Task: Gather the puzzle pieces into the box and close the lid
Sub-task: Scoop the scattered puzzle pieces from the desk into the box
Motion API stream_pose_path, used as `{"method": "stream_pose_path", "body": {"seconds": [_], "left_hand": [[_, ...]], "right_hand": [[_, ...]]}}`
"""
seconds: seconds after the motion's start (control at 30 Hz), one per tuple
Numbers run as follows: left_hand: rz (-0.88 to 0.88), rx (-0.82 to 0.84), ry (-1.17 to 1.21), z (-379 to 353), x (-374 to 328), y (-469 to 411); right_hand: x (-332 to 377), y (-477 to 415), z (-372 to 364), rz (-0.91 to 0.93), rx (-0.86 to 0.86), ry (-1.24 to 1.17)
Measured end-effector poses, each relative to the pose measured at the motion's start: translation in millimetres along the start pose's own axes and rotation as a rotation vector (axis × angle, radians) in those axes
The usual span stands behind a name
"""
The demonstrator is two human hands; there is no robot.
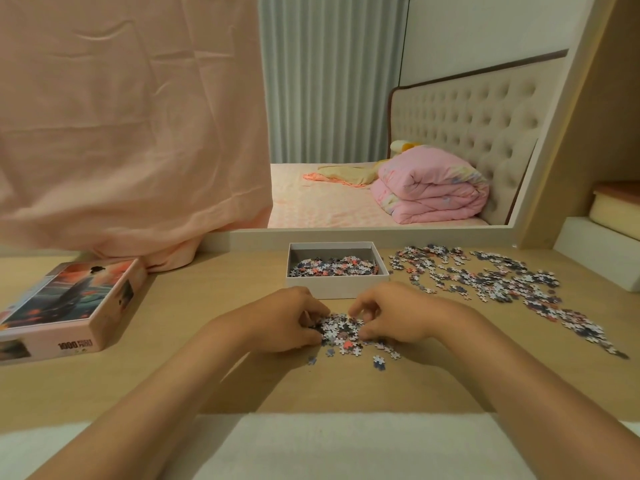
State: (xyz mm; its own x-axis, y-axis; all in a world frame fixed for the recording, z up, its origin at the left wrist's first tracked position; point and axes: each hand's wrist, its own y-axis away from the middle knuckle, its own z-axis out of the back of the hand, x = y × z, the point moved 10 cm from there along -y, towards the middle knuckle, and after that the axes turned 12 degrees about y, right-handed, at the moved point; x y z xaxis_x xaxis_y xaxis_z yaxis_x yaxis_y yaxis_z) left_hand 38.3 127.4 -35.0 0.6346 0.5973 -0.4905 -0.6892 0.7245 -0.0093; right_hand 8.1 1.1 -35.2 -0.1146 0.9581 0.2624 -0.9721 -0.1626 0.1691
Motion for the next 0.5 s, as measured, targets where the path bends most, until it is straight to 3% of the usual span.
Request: {"method": "stream_pose_path", "body": {"seconds": [0.1, 0.27, 0.37, 0.5], "left_hand": [[0.061, -0.050, 0.047, 7.9, 9.1, 1.8], [0.003, -0.026, 0.004, -13.8, -7.0, -2.1], [-0.081, -0.076, -0.063, -24.7, -20.1, -11.6], [-0.123, -0.085, 0.045, -23.4, -18.6, -17.7]], "right_hand": [[-7.5, 6.9, 14.4, -0.035, 0.007, 0.008], [-27.7, 30.6, -7.4, -0.231, 0.320, -0.005], [-21.5, 22.1, -8.3, -0.201, 0.249, 0.004], [-10.2, 7.4, -4.0, -0.142, 0.078, -0.096]]}}
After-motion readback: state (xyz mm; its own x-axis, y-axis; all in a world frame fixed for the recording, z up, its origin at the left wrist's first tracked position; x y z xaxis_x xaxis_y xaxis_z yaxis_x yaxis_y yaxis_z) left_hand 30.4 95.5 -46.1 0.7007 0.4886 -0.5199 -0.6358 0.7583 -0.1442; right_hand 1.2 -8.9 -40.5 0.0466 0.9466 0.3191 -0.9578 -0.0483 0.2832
